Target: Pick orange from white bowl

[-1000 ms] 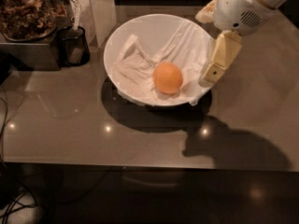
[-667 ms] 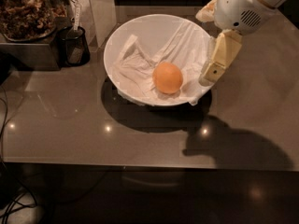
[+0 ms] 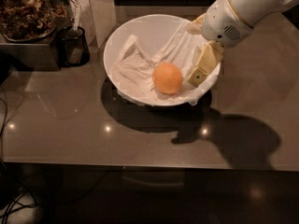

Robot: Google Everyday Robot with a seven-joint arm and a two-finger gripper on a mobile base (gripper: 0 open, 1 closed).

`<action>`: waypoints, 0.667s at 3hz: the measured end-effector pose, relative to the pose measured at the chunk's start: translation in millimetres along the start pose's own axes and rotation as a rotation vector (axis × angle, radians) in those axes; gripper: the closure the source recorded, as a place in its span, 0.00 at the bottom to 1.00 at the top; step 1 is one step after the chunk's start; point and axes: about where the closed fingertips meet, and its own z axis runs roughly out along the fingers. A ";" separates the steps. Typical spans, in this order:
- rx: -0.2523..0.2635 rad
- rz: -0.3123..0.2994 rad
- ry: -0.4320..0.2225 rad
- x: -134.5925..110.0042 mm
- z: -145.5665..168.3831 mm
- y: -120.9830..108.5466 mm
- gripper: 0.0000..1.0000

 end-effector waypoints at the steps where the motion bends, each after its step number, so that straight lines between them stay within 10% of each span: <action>1: 0.000 0.000 0.000 0.0 0.0 0.0 0.00; 2: 0.000 0.000 0.000 -0.1 0.0 0.0 0.18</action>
Offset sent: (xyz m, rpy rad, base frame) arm 0.0000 0.0000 0.0000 0.0000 0.0000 0.0000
